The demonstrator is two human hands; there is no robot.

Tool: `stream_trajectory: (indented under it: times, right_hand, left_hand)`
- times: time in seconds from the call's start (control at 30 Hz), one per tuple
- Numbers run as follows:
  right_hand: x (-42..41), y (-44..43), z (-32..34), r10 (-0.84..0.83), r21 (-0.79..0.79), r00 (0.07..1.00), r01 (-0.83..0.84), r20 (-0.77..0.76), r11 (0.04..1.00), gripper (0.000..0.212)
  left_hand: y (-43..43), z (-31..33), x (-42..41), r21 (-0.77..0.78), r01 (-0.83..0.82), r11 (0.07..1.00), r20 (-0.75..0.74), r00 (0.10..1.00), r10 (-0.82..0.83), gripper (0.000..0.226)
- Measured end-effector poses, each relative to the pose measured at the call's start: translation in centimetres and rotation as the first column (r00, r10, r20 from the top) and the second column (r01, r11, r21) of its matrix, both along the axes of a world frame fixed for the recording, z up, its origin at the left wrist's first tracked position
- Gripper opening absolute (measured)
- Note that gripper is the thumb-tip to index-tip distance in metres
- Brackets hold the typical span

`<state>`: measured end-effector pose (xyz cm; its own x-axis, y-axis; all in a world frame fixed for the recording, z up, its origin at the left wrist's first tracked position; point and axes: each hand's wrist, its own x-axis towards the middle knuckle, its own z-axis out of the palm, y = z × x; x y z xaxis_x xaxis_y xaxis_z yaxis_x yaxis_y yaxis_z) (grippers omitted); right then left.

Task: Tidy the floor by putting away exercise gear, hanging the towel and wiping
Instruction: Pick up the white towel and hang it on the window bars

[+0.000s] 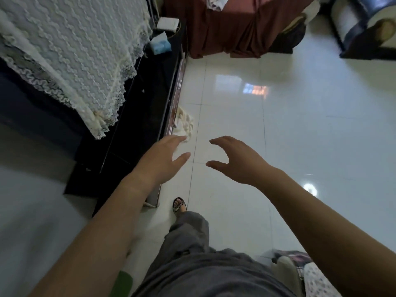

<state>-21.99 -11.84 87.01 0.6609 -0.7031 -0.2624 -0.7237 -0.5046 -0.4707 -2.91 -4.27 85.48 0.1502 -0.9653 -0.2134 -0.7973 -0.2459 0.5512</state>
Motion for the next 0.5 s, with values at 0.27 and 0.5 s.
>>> stream_trajectory:
  times: [0.27,0.5]
  right_hand:
    - [11.8,-11.7,1.4,0.005,0.01,0.999,-0.005,0.035,1.0,0.061]
    - [15.8,-20.5,0.4,-0.045,0.043,0.998,0.042,0.053,0.998,0.062]
  left_hand:
    - [-11.2,2.4,13.0,-0.082,-0.034,0.996,0.063,0.997,0.039,0.051]
    - [-19.3,0.6,17.8,0.008,-0.011,1.0,0.056,0.998,0.011,0.051]
